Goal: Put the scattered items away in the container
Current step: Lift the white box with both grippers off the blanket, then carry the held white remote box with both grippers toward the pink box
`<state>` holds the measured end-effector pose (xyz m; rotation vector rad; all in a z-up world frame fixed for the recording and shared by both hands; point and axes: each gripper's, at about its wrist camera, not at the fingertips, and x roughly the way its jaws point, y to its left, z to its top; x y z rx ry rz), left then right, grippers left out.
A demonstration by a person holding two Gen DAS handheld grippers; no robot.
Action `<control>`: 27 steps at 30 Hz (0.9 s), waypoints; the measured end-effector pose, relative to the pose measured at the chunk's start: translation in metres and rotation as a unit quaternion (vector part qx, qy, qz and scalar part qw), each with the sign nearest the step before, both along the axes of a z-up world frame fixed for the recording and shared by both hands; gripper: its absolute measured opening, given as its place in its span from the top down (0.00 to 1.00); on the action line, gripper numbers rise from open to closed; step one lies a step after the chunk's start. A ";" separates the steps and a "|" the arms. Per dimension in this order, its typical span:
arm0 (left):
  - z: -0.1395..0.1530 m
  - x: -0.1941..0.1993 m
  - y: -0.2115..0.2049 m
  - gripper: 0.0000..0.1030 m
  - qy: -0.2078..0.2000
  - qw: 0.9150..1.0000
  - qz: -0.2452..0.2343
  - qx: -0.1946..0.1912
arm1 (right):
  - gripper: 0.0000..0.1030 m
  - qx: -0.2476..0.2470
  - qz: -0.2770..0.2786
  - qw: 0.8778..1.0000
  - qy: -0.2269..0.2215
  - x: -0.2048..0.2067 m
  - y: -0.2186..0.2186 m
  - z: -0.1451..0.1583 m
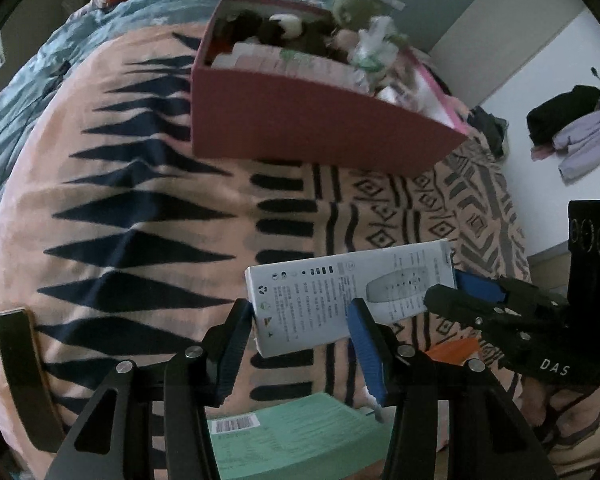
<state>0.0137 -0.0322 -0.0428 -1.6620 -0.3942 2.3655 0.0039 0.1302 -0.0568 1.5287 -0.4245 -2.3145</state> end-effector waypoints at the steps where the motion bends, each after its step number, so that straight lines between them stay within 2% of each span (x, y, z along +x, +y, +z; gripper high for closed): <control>1: 0.002 -0.001 0.001 0.52 0.002 1.000 0.000 0.001 | 0.56 0.002 -0.001 1.000 0.005 0.001 0.001 0.004; 17: 0.036 0.003 0.004 0.52 0.048 0.999 0.002 0.002 | 0.56 0.027 -0.002 0.998 0.059 0.010 -0.001 0.043; 27: 0.051 0.000 0.005 0.52 0.073 0.997 0.001 0.003 | 0.56 0.030 -0.007 0.997 0.074 0.009 0.000 0.058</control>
